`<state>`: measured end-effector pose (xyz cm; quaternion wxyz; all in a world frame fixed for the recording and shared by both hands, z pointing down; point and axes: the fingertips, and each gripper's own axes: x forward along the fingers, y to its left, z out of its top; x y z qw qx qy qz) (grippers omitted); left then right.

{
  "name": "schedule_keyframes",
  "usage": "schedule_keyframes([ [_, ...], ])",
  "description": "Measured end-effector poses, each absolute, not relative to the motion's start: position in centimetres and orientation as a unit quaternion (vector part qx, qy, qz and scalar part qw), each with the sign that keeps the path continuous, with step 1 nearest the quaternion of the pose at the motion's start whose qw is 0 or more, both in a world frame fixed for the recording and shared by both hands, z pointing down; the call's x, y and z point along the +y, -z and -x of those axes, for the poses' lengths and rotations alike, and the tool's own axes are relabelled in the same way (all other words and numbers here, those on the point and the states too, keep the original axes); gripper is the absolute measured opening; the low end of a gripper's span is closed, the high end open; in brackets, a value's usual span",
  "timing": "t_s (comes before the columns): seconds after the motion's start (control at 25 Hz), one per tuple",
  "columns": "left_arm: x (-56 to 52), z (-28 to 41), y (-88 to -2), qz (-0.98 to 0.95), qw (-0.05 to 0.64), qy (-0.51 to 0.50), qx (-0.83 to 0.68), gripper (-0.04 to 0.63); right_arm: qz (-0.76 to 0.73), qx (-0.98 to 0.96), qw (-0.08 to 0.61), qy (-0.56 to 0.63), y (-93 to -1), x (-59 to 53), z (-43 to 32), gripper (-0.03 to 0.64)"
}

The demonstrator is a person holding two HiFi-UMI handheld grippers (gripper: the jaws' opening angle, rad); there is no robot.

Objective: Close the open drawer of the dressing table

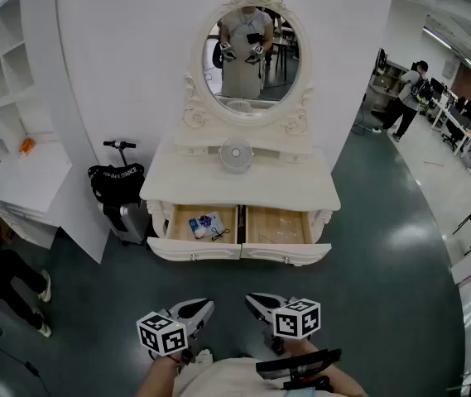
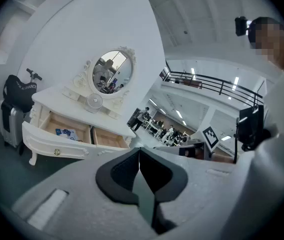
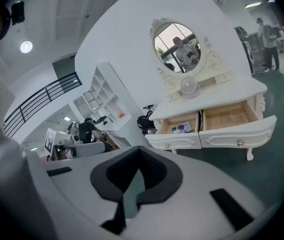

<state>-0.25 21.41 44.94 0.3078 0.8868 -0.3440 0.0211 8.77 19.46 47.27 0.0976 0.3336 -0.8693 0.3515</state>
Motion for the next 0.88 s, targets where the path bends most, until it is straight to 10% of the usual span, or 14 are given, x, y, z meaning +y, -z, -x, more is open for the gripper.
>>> schedule_keyframes([
  [0.88,20.9,3.5,-45.2,-0.893,0.313,-0.023,-0.322,0.009,-0.363,-0.858,0.086,-0.352,-46.9,19.0,-6.1,0.017],
])
